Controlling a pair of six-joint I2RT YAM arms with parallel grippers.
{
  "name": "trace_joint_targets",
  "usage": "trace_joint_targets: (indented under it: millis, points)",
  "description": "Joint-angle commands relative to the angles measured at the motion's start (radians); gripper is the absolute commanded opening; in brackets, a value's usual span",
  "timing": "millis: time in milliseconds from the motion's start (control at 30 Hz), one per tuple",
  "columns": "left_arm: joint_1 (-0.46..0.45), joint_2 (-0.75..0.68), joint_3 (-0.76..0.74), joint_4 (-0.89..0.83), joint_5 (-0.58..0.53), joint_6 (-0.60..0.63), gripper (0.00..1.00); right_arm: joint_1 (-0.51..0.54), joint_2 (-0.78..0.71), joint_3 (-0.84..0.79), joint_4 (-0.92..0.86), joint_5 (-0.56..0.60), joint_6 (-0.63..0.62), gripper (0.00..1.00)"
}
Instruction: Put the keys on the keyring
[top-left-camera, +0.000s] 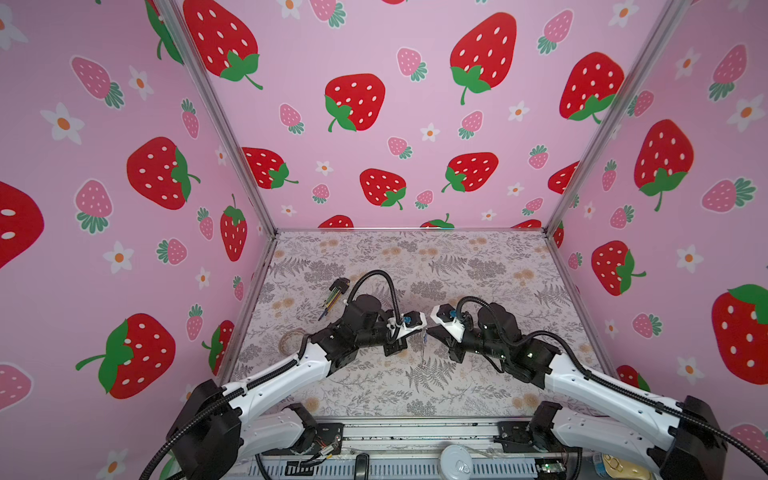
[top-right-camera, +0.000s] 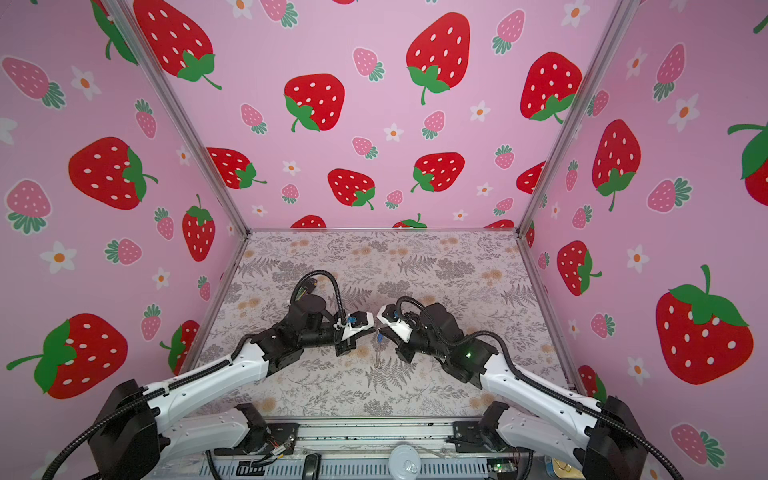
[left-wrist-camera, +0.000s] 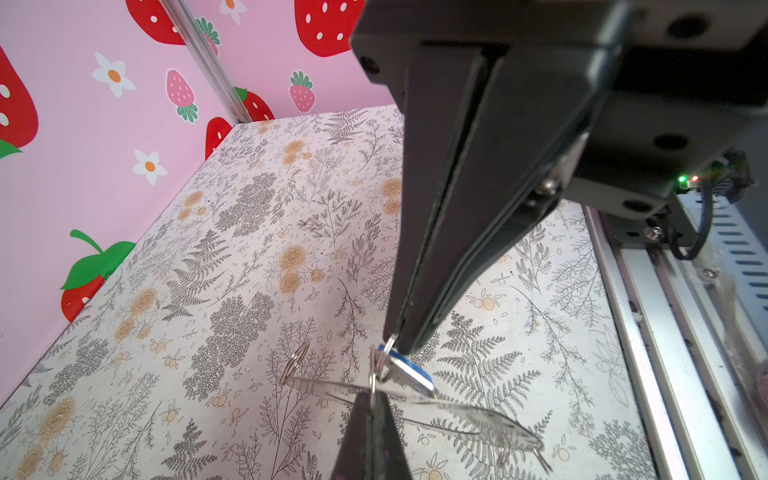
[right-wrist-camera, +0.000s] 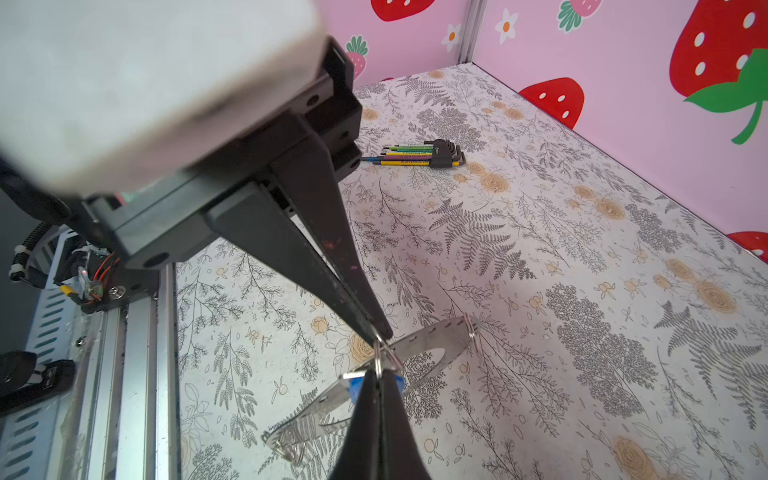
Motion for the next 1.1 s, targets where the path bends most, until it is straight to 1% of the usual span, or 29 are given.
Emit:
trace_joint_targets:
  millis: [0,100,467,700,1067]
  points:
    - [0.001,-0.006,0.046,0.005,0.043,0.016,0.00,0.004,-0.006,-0.007,0.009,0.038,-0.003,0.00]
    - [0.001,-0.005,0.049,0.001,0.048,0.023,0.00,0.004,-0.023,-0.023,0.036,0.050,0.005,0.00]
    - [0.001,-0.026,0.035,0.007,0.052,0.049,0.00,0.003,-0.024,-0.041,0.034,0.072,0.048,0.00]
    - [0.001,-0.049,0.016,0.034,0.058,0.057,0.00,-0.013,-0.031,-0.066,0.046,0.038,0.082,0.00]
    - [0.001,-0.075,-0.007,0.065,0.059,0.070,0.00,-0.072,-0.028,-0.076,0.051,-0.039,0.133,0.00]
